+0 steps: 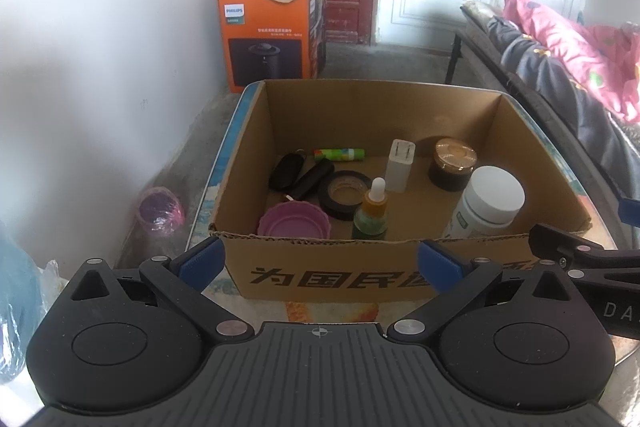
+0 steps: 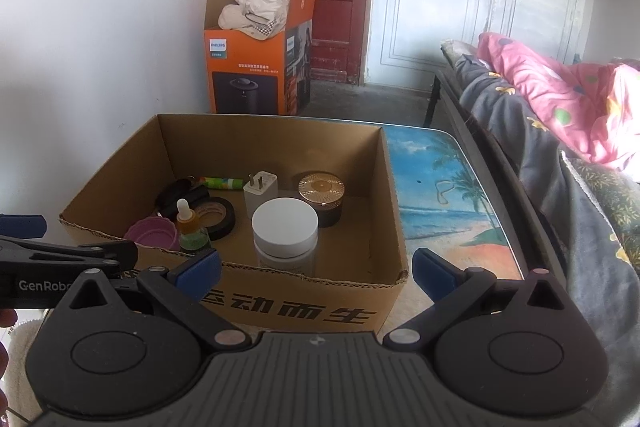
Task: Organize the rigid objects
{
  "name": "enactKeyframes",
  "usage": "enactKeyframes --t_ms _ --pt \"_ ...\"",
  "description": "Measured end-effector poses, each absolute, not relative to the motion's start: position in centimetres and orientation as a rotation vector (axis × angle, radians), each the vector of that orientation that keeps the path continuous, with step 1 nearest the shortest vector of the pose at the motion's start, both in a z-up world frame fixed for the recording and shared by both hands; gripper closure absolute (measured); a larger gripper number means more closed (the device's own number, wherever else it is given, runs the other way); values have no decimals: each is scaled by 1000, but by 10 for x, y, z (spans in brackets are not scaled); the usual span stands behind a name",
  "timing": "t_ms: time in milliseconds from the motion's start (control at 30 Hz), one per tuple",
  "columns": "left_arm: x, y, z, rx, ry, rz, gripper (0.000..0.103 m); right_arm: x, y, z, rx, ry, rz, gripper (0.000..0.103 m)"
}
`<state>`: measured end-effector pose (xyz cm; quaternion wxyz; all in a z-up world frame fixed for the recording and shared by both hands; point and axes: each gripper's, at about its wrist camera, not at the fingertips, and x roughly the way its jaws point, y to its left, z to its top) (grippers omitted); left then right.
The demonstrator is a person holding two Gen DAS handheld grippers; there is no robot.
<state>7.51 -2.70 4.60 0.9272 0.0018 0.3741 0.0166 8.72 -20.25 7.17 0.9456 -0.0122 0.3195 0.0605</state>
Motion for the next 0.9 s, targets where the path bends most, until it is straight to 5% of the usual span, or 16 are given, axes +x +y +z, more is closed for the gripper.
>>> enactKeyframes --t_ms 900 --pt "78 -30 43 30 791 34 0 91 -205 65 -8 679 122 0"
